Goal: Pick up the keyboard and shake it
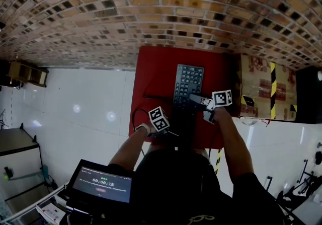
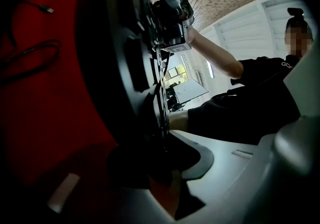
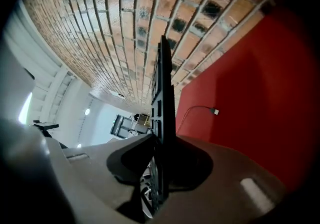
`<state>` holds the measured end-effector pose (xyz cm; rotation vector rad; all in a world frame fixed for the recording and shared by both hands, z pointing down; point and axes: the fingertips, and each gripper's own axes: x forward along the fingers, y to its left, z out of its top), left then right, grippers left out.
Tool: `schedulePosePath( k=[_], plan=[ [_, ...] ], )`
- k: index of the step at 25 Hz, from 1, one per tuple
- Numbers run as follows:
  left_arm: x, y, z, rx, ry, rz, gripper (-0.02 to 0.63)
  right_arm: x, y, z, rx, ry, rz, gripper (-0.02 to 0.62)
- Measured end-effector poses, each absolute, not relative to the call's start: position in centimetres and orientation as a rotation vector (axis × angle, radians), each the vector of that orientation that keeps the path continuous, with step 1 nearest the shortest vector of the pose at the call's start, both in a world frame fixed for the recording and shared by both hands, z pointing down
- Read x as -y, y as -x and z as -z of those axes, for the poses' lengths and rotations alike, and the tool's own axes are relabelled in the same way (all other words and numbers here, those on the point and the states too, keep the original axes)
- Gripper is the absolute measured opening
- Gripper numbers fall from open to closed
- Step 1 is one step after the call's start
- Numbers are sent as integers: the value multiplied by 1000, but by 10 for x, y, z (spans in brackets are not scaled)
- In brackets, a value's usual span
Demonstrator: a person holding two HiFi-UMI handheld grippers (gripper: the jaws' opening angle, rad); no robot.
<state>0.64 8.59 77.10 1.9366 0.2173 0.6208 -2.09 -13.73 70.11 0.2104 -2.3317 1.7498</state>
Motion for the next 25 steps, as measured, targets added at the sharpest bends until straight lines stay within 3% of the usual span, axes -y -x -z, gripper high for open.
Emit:
schedulePosePath(
  k=[25],
  plan=[
    [-86, -7, -773, -234, -1870, -606, 121, 144, 23, -720, 2314, -237, -1782, 77]
  ],
)
